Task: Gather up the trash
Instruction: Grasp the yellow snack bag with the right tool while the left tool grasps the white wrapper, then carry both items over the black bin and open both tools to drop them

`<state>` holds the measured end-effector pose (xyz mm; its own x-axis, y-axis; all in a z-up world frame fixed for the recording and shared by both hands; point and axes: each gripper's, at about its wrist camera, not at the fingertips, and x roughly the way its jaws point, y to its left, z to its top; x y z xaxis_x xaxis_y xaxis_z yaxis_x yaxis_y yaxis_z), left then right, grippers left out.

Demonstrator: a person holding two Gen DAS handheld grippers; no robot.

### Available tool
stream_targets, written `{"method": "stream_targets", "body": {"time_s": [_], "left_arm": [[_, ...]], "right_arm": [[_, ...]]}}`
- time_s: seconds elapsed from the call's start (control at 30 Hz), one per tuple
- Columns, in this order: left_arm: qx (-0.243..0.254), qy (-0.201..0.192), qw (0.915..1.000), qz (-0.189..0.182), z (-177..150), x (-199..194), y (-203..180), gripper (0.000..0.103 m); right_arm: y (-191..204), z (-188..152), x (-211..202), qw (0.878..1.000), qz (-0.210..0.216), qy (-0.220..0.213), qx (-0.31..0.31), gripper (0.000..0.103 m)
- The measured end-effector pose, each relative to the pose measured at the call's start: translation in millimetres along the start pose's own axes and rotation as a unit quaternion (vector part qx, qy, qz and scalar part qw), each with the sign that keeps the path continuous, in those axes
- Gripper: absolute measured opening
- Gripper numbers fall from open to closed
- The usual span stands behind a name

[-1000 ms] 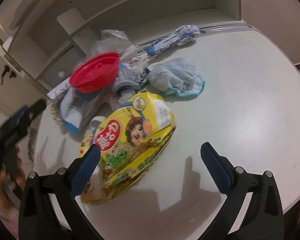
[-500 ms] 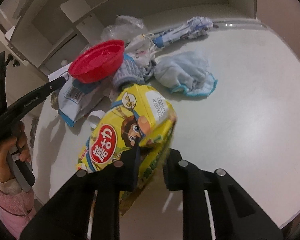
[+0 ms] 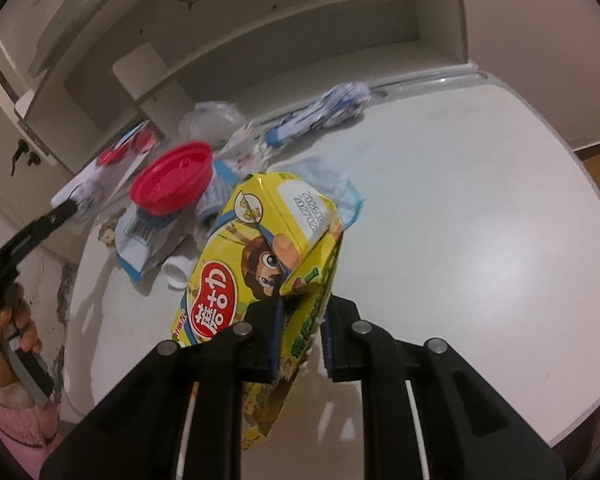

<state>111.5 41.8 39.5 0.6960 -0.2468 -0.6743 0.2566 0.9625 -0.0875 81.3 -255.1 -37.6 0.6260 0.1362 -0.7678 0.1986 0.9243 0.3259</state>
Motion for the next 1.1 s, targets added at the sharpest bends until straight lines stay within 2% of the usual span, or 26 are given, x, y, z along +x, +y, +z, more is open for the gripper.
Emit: {"method": "stream_targets", "body": {"time_s": [0.1,0.17,0.27,0.4,0.5,0.57,0.63,0.73,0.8,0.87,0.93,1.03,1.1], "left_arm": [[-0.016,-0.009,0.9998,-0.003,-3.4,-13.3,6.3,0.012],[-0.007,-0.015,0.9998,0.008,-4.1,-20.5,0.8,0.012],[0.016,-0.025,0.9996,-0.005,-3.9,-31.9,-24.4,0.012],[0.071,-0.054,0.9944,-0.056,0.5,-58.7,-89.4,0.012],[0.116,-0.068,0.9834,-0.122,0.2,-74.9,-153.8,0.012],[0.155,-0.066,0.9704,-0.173,-9.3,-82.1,-204.6,0.011],[0.197,-0.050,0.9536,-0.222,-25.7,-83.7,-255.3,0.012],[0.256,0.002,0.9199,-0.297,-68.7,-73.1,-339.8,0.012],[0.282,0.036,0.9025,-0.324,-100.1,-63.4,-377.9,0.012],[0.306,0.075,0.8861,-0.340,-140.2,-46.7,-414.9,0.012],[0.331,0.121,0.8725,-0.339,-181.7,-22.2,-444.9,0.012],[0.371,0.192,0.8589,-0.297,-259.5,38.4,-480.9,0.012],[0.371,0.244,0.8514,-0.278,-293.1,69.5,-485.3,0.011]], "right_arm": [[-4.3,4.3,-7.8,1.000,-0.007,-0.015,-0.004,0.016],[-4.9,5.6,-3.7,1.000,-0.012,-0.014,-0.010,0.016],[-11.5,4.4,3.9,1.000,-0.009,-0.006,-0.008,0.016],[-29.7,9.3,-32.0,0.999,-0.007,-0.047,0.003,0.016],[-66.4,12.1,-83.4,0.996,-0.021,-0.083,0.024,0.016],[-104.4,6.8,-125.1,0.992,-0.045,-0.106,0.045,0.016],[-146.9,-5.1,-163.6,0.987,-0.085,-0.122,0.067,0.016],[-221.2,-36.1,-211.3,0.970,-0.174,-0.129,0.107,0.016],[-259.7,-55.5,-220.6,0.960,-0.223,-0.113,0.129,0.016],[-310.2,-84.7,-211.4,0.952,-0.250,-0.069,0.162,0.016],[-349.4,-113.8,-174.3,0.948,-0.265,-0.002,0.175,0.016],[-393.6,-155.4,-103.9,0.940,-0.271,0.091,0.188,0.016],[-417.0,-185.2,-60.2,0.931,-0.270,0.143,0.201,0.016]]}}
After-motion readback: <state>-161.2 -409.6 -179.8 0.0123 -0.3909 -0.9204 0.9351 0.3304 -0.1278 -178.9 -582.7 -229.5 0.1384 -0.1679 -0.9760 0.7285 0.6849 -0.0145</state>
